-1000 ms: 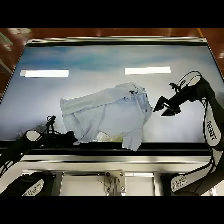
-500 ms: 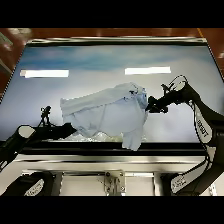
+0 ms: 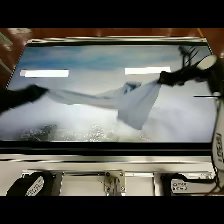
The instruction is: Fold the shirts.
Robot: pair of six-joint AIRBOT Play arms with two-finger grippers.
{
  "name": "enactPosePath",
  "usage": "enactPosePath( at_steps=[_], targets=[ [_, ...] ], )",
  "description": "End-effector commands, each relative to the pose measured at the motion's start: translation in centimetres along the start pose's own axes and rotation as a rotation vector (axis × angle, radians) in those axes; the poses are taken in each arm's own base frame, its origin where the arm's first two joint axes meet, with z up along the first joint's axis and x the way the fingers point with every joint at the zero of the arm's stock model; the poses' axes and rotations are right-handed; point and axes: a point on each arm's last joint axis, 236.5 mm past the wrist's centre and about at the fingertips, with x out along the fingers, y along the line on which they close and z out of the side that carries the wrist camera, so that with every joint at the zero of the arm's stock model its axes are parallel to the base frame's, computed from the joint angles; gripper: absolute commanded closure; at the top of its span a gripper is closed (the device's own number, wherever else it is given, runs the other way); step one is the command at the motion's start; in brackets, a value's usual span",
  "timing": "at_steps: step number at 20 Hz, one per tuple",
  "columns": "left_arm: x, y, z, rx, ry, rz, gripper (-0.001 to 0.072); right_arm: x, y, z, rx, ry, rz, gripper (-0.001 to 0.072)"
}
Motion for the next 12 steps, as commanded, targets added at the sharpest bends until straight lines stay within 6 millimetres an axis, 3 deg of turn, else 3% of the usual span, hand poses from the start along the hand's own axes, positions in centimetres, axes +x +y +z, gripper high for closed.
enactPosePath(
  at_steps=[1, 3, 4, 6, 8, 9, 12],
  targets=[
    [-12.5, -9.7, 13.0, 0.279, -0.387, -0.055, 0.0670, -17.6, 9.1, 7.6, -0.268, -0.443, -0.021, 0.0650],
    [-21.4, -15.8, 17.3, 0.423, -0.609, -0.058, 0.0670, -29.4, 14.3, 8.7, -0.365, -0.744, -0.063, 0.0650],
    [-25.2, -18.1, 18.2, 0.490, -0.697, -0.040, 0.0670, -34.1, 16.0, 8.1, -0.383, -0.855, -0.085, 0.0650],
    [-30.2, -21.0, 18.3, 0.579, -0.802, -0.009, 0.0670, -41.7, 18.2, 5.7, -0.419, -1.025, -0.154, 0.0651],
    [-32.9, -22.5, 17.2, 0.620, -0.847, 0.003, 0.0670, -46.5, 19.3, 2.7, -0.441, -1.123, -0.215, 0.0651],
    [-33.3, -22.3, 16.5, 0.618, -0.835, 0.024, 0.0670, -48.0, 19.5, 1.4, -0.439, -1.148, -0.241, 0.0651],
    [-31.6, -18.3, 13.7, 0.603, -0.656, 0.177, 0.0670, -49.8, 18.2, -2.2, -0.396, -1.129, -0.332, 0.0651]
  ],
)
